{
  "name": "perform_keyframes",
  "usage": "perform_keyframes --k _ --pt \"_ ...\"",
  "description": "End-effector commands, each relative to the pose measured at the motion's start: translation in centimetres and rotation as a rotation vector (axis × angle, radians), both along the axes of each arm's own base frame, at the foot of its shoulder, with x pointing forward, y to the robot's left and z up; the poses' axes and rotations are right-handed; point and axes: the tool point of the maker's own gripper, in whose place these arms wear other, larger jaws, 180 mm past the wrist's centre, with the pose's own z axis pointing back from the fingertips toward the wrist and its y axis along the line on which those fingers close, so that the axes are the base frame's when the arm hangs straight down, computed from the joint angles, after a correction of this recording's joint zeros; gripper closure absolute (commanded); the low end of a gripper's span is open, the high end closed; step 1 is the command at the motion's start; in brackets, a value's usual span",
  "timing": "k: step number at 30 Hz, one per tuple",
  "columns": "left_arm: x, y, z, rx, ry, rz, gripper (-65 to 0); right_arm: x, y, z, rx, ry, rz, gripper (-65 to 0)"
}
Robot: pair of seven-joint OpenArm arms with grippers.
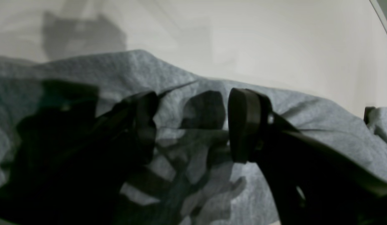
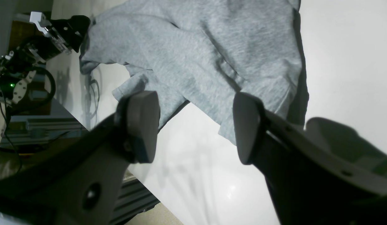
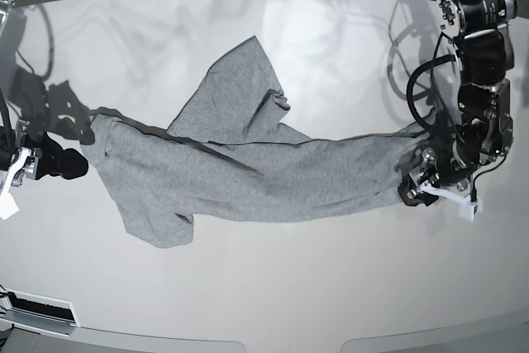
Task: Layout the t-shirt on the table in an organized manner, then fold the t-shirt properly
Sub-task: 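Lower the left gripper back onto the shirt end near the hem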
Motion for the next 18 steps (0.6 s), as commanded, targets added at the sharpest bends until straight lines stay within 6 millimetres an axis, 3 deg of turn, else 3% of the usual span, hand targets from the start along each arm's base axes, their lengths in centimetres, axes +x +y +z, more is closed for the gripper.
perform_keyframes --k 1,11,18 --pt "1.7 0.6 2.4 0.013 -0.070 0.000 -35.5 1.1 -0.7 2.0 -0.008 -0.064 -0.005 -39.2" --pt "1.0 3.5 1.3 0.122 0.021 0.121 -35.5 1.1 -0.7 2.0 -0.008 -0.063 -0.005 -39.2" --pt "1.5 2.2 1.9 0.084 -0.025 0.057 -35.5 1.1 -0.7 2.0 -0.008 -0.064 -0.005 -39.2"
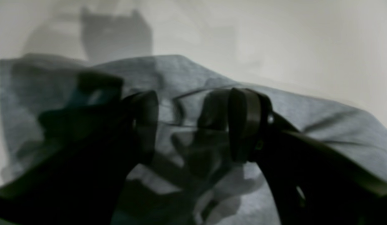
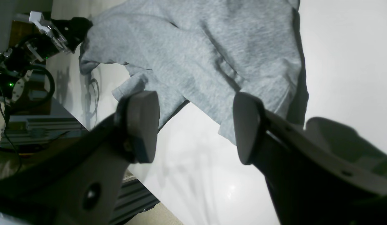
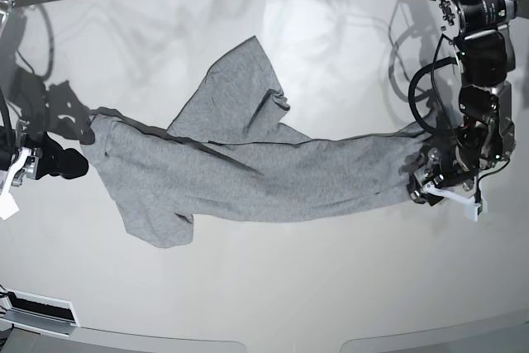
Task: Layout the t-shirt on the table in an organized manner, then fold the t-shirt properly
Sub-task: 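Lower the left gripper back onto the shirt end near the hem, then grasp the shirt end with the left gripper and pull it outward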
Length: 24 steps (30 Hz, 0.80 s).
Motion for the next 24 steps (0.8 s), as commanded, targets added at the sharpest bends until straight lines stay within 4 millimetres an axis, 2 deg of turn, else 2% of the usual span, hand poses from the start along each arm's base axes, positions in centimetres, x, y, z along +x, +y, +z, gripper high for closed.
perform_keyframes --k 1,6,17,18,19,21,24 --pt "1.8 0.1 2.4 -0.005 -0.080 -0.016 -35.5 1.1 -0.7 2.0 -0.008 -0.064 -0.005 -39.2" --pt "2.1 -1.7 3.2 -0.059 -0.129 -0.100 -35.5 1.1 -0.7 2.0 -0.008 -0.064 -0.005 -39.2" --pt "2.0 -1.5 2.8 -0.045 -0.111 -0.087 -35.4 1.1 -0.7 2.0 -0.008 -0.064 -0.005 -39.2" --pt "1.9 -1.2 2.6 -0.035 -0.098 -0.072 -32.3 1.1 -0.7 2.0 -0.008 -0.064 -0.005 -39.2" --pt "1.8 -0.8 2.4 -0.024 -0.085 -0.054 -25.0 1.1 -0.7 2.0 -0.008 -0.064 -0.005 -39.2" --pt "1.7 -0.3 2.2 -0.010 -0.072 -0.031 -1.0 1.1 -0.8 2.0 -0.008 -0.064 -0.005 -39.2" --pt "2.1 -0.4 2.7 -0.007 -0.086 -0.044 0.0 1.1 -0.7 2.0 -0.006 -0.065 -0.005 -39.2"
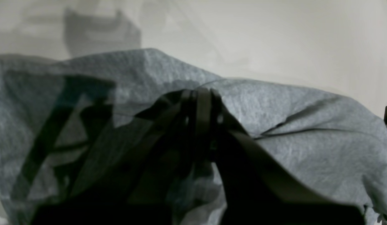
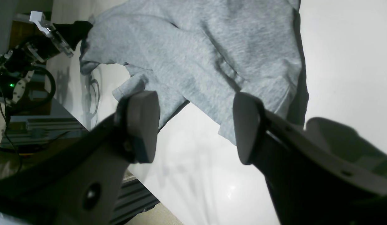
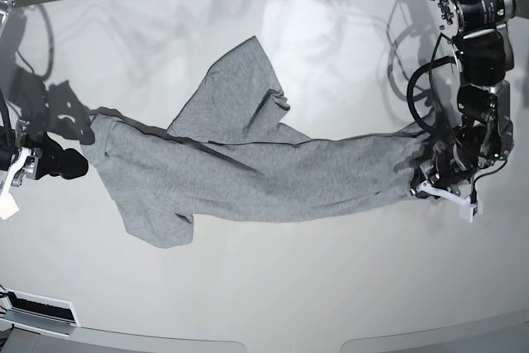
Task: Layout the t-shirt on the table in an organized manner, then fold the t-shirt properly
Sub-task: 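Grasp the shirt end with the left gripper and pull it outward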
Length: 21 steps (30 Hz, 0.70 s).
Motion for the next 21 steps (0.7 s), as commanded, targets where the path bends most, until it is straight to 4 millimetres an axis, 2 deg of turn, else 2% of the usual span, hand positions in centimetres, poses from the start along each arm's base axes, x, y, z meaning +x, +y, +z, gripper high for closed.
perform_keyframes --k 1,4,11,14,21 --pt "2.3 0.6 3.0 0.007 -0.089 -0.007 0.0 1.2 -0.7 2.0 -0.005 -0.066 -0.005 -39.2" --pt "3.4 0.3 4.7 -0.025 -0.131 -0.038 0.0 1.2 -0.7 2.1 -0.003 -0.067 -0.005 -39.2" --pt "6.1 -2.1 10.4 -0.131 -0.245 -0.208 0.0 1.2 -0.7 2.1 -0.002 -0.067 -0.005 -39.2" --pt "6.9 -2.5 12.5 -0.154 -0.287 -0.247 0.0 1.2 -0.7 2.1 -0.002 -0.068 -0.005 -39.2" --pt "7.4 -2.7 17.4 -0.200 -0.435 -0.359 0.0 1.2 -0.7 2.1 -0.003 -0.067 -0.005 -39.2"
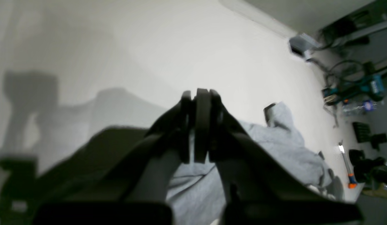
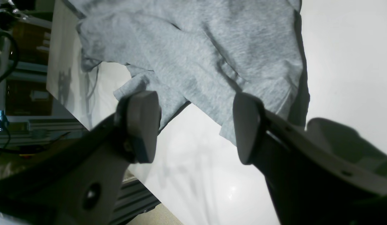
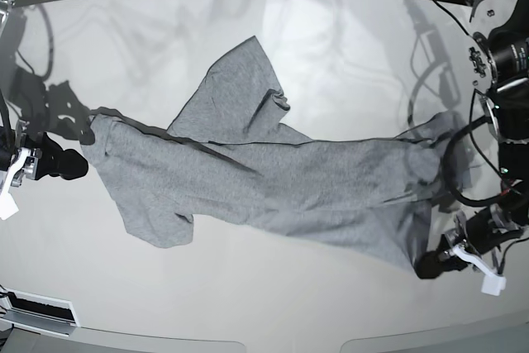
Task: Layout the t-shirt on the table in an organized manner, then fold the t-shirt properly
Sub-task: 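Grasp the shirt end with the left gripper and pull it outward, then grasp the shirt end with the right gripper and drag it outward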
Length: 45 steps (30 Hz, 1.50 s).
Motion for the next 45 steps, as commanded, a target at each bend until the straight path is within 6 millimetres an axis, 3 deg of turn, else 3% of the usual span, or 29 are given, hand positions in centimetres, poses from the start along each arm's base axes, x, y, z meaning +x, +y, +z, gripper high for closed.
perform_keyframes --k 1,9,14,19,22,27,30,34,38,45 --pt "1.1 0.1 4.2 -0.019 -0.132 -0.024 0.0 1.1 -0.7 2.0 -0.009 -0.063 -0.005 -39.2" --pt "0.1 0.2 11.5 -0.001 -0.294 -0.106 0.0 1.5 -0.7 2.3 -0.005 -0.078 -0.009 -39.2" --pt "-0.3 1.0 12.9 0.059 -0.322 -0.112 0.0 2.8 -0.2 3.4 0.007 -0.118 -0.007 -39.2" --pt "-0.8 1.1 11.7 0.059 -0.295 -0.111 0.0 6.2 0.1 4.0 -0.062 -0.193 -0.070 -39.2" --pt "-1.1 1.1 10.8 0.057 -0.273 -0.112 0.0 8.6 -0.3 2.9 -0.191 -0.242 -0.140 -39.2" --pt "-1.9 1.0 8.9 0.053 -0.232 -0.114 0.0 10.9 -0.2 0.7 -0.357 -0.232 -0.249 -39.2" --pt "-2.4 1.0 8.0 0.051 -0.211 -0.114 0.0 11.9 1.4 -0.2 -0.424 -0.209 -0.242 -39.2" --pt "-3.1 1.0 6.5 0.049 -0.179 -0.114 0.0 12.7 3.3 -1.6 -0.525 -0.196 -0.242 -39.2" --pt "-3.6 1.0 5.5 0.048 -0.156 -0.116 0.0 12.5 4.2 -4.9 -0.564 -0.150 -0.258 -39.2" --pt "-4.3 1.0 4.4 0.046 -0.129 -0.116 0.0 10.1 3.1 -11.4 -0.528 -0.006 -0.313 -39.2"
